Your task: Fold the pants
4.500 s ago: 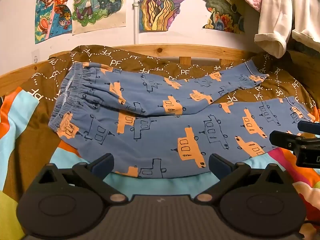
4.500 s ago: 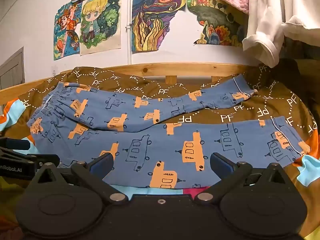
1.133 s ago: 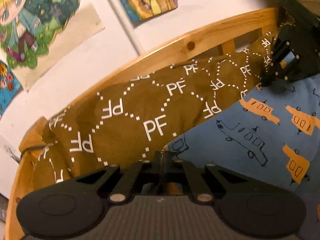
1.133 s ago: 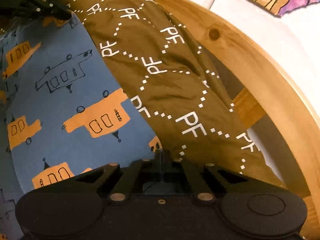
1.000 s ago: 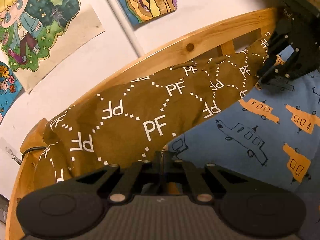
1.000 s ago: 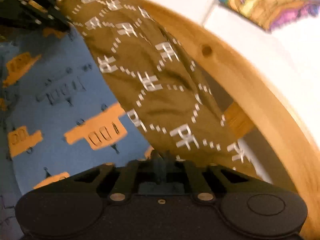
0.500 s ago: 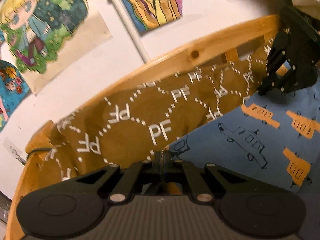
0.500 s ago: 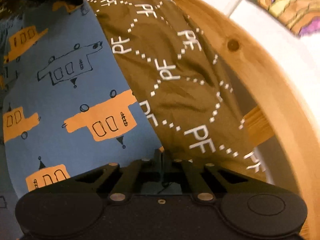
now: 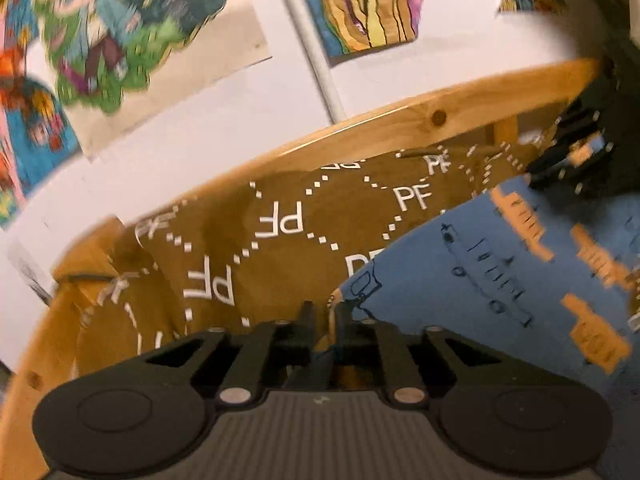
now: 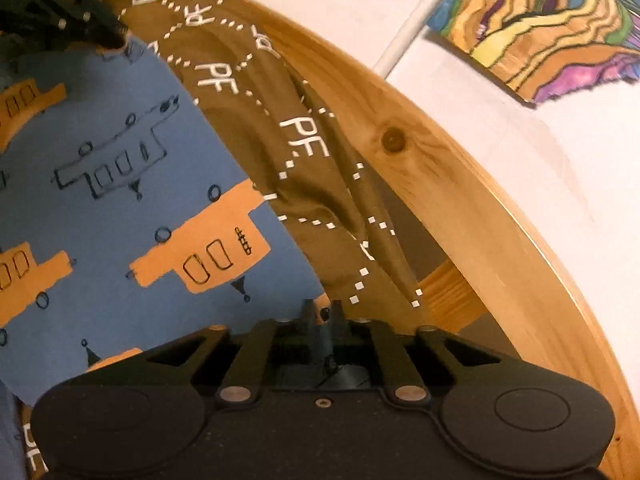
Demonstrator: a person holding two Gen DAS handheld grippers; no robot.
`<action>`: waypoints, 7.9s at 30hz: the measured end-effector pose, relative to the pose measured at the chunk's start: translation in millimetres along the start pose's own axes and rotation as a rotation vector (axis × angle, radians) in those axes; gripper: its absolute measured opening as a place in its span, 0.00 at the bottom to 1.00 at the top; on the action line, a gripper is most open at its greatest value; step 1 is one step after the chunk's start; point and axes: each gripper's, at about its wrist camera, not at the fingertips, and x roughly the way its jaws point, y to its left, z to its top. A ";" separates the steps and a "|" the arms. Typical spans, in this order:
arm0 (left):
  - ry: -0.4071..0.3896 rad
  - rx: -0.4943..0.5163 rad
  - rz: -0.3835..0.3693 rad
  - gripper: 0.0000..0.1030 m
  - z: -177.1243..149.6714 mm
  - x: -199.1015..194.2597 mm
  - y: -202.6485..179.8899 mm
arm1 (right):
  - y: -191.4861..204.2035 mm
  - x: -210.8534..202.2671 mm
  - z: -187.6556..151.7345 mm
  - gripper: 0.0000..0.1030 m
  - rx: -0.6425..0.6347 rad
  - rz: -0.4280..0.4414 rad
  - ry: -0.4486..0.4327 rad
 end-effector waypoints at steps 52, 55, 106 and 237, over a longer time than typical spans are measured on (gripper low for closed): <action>-0.198 0.835 -0.125 0.02 -167.9 -162.4 -132.9 | 240.6 -232.2 -120.1 0.00 -0.060 -0.228 -0.159; -0.167 0.913 -0.104 0.02 -185.9 -151.6 -140.0 | 254.8 -225.2 -128.0 0.00 -0.074 -0.230 -0.131; -0.031 0.715 -0.324 0.82 -166.7 -160.2 -162.1 | 245.7 -255.0 -170.6 0.79 0.248 -0.221 -0.009; 0.111 0.089 -0.243 0.55 -120.6 -67.9 -187.7 | 112.3 -312.1 -284.7 0.69 0.772 -0.659 0.069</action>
